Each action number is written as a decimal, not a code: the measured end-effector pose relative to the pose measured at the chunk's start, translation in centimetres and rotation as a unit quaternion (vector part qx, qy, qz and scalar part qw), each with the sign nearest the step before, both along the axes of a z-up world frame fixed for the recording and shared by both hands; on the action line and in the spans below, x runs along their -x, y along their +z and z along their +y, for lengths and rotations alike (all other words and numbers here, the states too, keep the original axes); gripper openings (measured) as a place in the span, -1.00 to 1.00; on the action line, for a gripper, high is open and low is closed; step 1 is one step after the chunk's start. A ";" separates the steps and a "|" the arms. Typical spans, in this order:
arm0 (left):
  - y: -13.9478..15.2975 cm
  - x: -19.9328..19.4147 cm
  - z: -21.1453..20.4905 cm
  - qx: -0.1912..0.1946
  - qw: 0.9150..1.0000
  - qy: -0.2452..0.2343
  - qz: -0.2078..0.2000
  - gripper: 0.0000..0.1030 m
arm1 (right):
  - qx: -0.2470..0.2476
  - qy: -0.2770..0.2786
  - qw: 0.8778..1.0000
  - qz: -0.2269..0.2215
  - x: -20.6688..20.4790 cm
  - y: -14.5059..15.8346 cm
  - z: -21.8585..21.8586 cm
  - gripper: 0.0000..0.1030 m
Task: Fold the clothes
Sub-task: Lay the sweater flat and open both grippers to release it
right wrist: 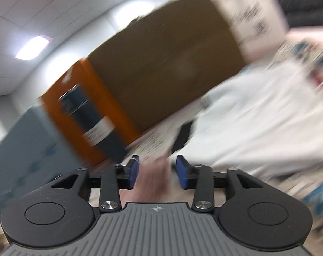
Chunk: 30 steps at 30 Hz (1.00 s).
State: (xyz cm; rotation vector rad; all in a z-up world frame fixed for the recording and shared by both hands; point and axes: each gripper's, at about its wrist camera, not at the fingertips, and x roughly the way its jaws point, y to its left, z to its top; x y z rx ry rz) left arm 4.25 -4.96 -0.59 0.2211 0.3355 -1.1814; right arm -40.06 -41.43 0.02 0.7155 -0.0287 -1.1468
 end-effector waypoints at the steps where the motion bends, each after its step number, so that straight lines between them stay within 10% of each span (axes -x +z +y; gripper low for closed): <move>1: 0.4 0.1 0.0 0.006 1.000 -0.007 -0.017 0.52 | 0.008 -0.017 1.000 0.003 0.4 0.1 0.0 -0.21; 9: 2.4 0.8 -5.0 -0.019 0.983 -0.147 -0.110 0.70 | -0.002 0.093 0.992 -0.081 -0.7 1.1 1.2 0.28; 15: 1.0 0.1 -9.0 -0.094 0.970 -0.216 -0.056 0.68 | -0.062 0.187 0.977 -0.082 -4.2 -0.5 1.2 0.40; 17: 0.3 0.2 -9.4 -0.099 0.972 -0.208 -0.033 0.52 | -0.068 0.195 0.976 -0.067 -4.9 -1.0 1.1 0.40; 19: -0.2 0.4 -9.1 -0.099 0.973 -0.208 -0.030 -0.14 | -0.067 0.196 0.977 -0.051 -5.4 -1.2 1.4 0.40; 22: -0.3 1.3 -8.2 -0.083 0.973 -0.211 -0.042 -0.62 | -0.052 0.205 0.977 -0.031 -6.1 -1.1 2.1 0.44; 30: 1.3 5.5 -3.7 0.006 0.969 -0.216 -0.118 -0.69 | 0.063 0.288 0.951 0.093 -9.0 0.5 5.2 0.70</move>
